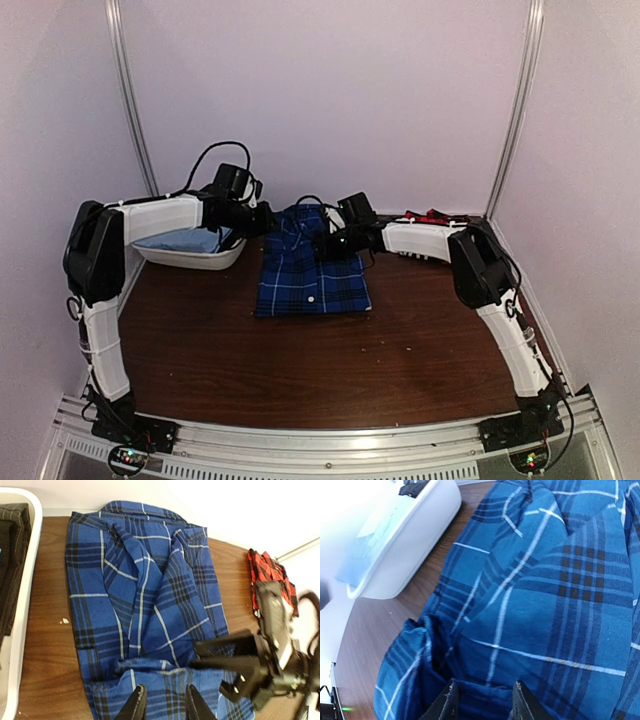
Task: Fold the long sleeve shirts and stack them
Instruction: Adjust the 2/3-rectangle-folded shirt at the center of the board, then smooth out the 2/3-rectangle-folded shirt at the center of the board.
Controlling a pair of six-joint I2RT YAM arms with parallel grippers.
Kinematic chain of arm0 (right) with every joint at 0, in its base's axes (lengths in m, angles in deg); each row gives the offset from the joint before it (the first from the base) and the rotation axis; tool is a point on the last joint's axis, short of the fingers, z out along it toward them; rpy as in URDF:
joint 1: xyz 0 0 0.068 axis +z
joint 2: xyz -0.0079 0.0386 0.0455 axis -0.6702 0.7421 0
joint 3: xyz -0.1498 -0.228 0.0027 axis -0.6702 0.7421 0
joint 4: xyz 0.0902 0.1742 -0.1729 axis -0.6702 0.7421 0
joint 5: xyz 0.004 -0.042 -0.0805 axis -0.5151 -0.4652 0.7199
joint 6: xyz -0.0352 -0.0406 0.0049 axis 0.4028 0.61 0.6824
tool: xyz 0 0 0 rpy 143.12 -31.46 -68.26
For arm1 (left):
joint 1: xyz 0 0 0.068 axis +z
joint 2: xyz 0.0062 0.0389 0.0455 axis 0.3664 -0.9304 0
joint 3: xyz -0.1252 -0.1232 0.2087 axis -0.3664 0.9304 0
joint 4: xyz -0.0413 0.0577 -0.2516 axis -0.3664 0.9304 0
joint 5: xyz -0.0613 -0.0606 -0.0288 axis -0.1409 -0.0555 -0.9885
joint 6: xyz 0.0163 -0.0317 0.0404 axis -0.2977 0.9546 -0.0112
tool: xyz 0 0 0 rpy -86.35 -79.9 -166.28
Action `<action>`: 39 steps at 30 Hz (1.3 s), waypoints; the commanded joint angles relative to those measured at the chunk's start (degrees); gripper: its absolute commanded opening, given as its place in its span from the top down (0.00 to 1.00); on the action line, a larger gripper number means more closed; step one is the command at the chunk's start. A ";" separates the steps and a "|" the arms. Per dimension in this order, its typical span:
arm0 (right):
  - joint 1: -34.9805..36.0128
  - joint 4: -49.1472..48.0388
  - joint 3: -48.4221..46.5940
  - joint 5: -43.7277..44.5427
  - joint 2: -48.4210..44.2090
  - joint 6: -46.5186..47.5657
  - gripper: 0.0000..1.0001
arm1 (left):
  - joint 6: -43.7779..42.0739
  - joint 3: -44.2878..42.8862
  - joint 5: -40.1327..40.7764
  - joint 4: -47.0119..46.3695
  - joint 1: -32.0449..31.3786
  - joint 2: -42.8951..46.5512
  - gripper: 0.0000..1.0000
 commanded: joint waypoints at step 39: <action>-7.10 -5.13 18.39 -4.21 -9.06 -2.59 0.58 | 0.13 -17.47 -3.97 -2.23 -3.82 -18.52 0.70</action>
